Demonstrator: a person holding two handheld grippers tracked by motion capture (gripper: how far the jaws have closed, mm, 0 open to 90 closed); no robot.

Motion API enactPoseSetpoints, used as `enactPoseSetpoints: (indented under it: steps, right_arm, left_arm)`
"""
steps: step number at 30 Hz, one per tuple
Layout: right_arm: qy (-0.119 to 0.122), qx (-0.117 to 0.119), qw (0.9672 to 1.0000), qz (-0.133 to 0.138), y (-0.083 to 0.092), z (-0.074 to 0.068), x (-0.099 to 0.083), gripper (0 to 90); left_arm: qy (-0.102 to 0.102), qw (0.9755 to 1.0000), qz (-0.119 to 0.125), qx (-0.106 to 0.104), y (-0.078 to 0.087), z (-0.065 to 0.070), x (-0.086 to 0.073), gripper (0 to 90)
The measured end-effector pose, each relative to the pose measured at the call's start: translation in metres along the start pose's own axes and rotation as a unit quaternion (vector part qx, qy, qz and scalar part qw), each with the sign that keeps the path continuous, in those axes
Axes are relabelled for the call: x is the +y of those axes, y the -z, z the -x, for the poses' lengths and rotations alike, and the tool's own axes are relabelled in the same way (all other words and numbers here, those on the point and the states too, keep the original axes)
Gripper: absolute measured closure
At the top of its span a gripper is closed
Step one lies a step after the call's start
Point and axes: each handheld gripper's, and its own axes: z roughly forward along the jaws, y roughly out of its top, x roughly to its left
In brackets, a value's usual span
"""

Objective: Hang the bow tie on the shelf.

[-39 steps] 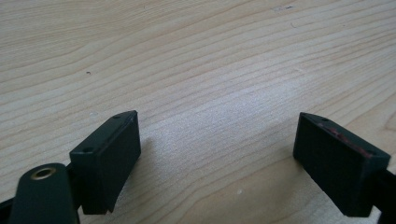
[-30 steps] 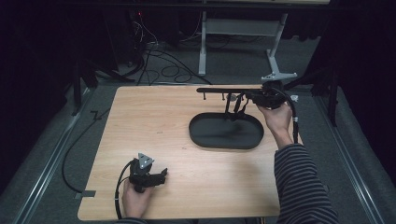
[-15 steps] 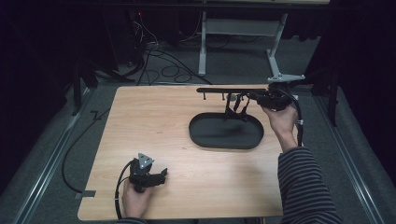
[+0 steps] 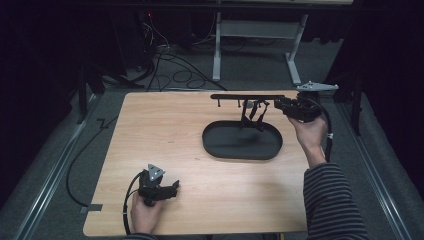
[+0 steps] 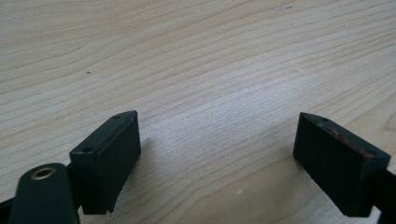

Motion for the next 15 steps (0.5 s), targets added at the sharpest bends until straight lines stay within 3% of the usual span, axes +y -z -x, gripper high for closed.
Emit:
enactPoseSetpoints:
  steps: [15]
  right_arm:
    - [-0.014,0.006,0.9998,0.013,0.016,0.006,-0.014,64.3]
  left_arm:
    - [0.001,1.0,0.001,0.0,0.0,0.0,0.0,15.4]
